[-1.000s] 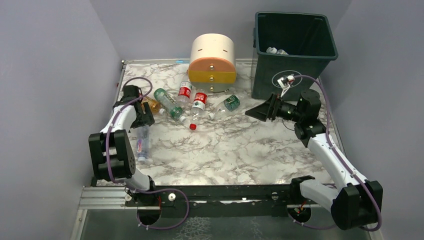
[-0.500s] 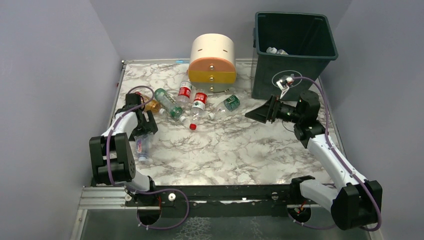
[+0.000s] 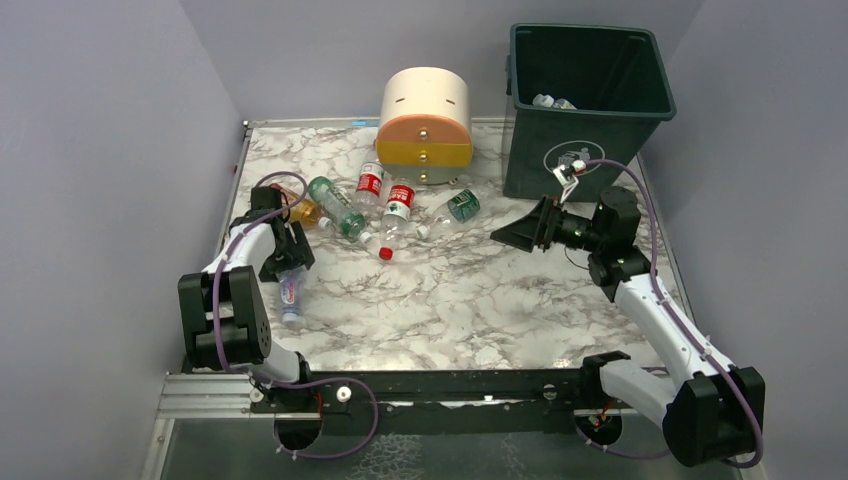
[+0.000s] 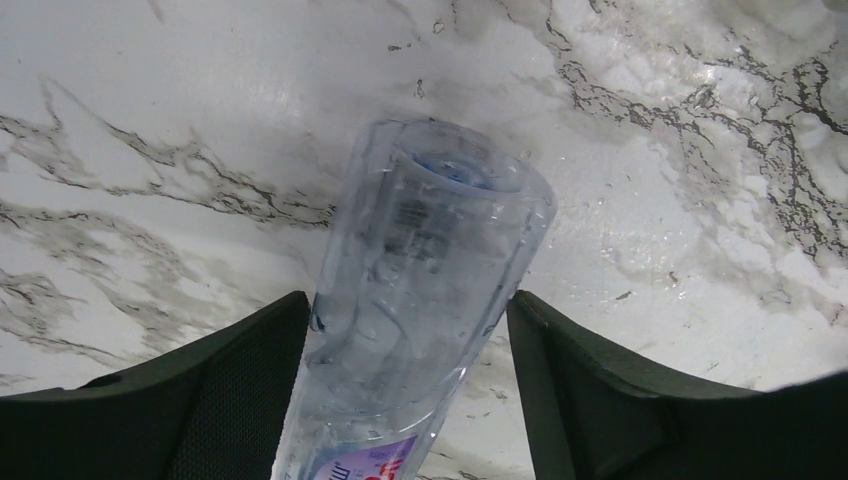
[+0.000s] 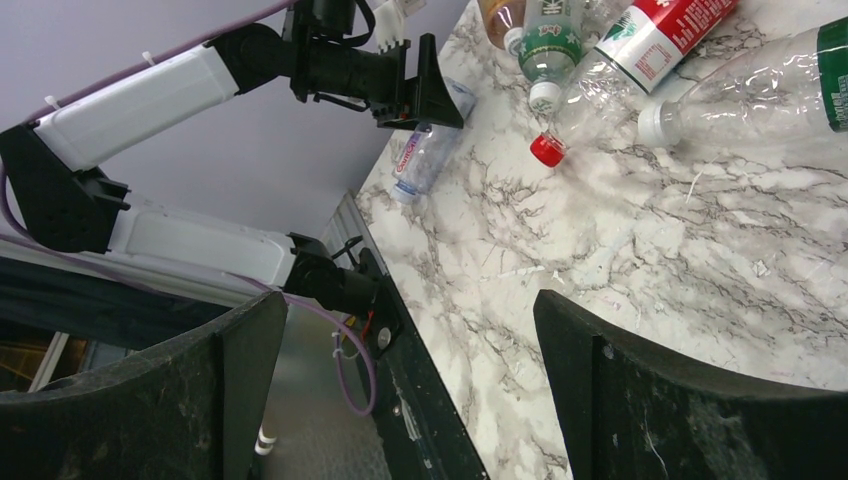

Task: Put the plastic bottles in the bin
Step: Pick up the plastic bottle at the center of the board.

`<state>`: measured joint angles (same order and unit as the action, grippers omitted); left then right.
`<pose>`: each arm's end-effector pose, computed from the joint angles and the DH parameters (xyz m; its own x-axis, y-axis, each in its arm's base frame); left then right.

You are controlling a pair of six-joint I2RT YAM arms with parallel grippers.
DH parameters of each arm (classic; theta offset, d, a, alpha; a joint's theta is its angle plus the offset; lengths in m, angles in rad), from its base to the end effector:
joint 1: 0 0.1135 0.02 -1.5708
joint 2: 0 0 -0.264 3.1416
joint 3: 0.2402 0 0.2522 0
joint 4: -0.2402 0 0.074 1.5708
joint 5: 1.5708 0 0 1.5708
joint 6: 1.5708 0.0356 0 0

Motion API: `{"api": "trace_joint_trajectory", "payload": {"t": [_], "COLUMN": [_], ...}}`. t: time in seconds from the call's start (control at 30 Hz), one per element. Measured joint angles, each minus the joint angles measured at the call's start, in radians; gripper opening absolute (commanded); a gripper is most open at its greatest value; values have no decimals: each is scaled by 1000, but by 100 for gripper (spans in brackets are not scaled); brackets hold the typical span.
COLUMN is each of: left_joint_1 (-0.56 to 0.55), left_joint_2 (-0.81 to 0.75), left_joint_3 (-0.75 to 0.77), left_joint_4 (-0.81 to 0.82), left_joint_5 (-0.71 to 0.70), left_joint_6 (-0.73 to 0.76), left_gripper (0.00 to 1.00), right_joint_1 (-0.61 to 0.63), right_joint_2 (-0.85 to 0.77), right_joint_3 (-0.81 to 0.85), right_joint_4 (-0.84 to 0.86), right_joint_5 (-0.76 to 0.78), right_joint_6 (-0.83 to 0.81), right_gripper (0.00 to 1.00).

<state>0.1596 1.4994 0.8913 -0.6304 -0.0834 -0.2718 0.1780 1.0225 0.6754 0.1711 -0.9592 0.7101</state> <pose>0.2683 0.0462 0.1826 -0.8493 -0.4077 -0.3354 -0.4289 0.9033 -0.0117 0.2174 0.0687 0.2954 -0.7141 0.2519 -0.6531 -0.5663 0.3405 0.7505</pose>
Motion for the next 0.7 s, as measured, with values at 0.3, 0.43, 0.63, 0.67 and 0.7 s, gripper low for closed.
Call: {"api": "trace_joint_trajectory", "payload": {"t": [0.3, 0.43, 0.63, 0.67, 0.7], "left_joint_1": [0, 0, 0, 0, -3], "left_joint_2": [-1, -5, -50, -61, -77], "left_joint_3": [1, 2, 8, 13, 23], "left_joint_4": [2, 2, -4, -6, -6], "left_joint_5": [37, 73, 180, 196, 220], "left_joint_6": [-24, -31, -50, -54, -62], "left_gripper": [52, 50, 49, 49, 49], "right_joint_1": [0, 0, 0, 0, 0], "right_joint_2": [0, 6, 22, 24, 26], "right_joint_3": [-1, -3, -4, -4, -4], "right_joint_4": [0, 1, 0, 0, -1], "right_joint_5": [0, 0, 0, 0, 0], "right_joint_6": [0, 1, 3, 3, 3], "right_gripper": [97, 97, 97, 97, 97]}}
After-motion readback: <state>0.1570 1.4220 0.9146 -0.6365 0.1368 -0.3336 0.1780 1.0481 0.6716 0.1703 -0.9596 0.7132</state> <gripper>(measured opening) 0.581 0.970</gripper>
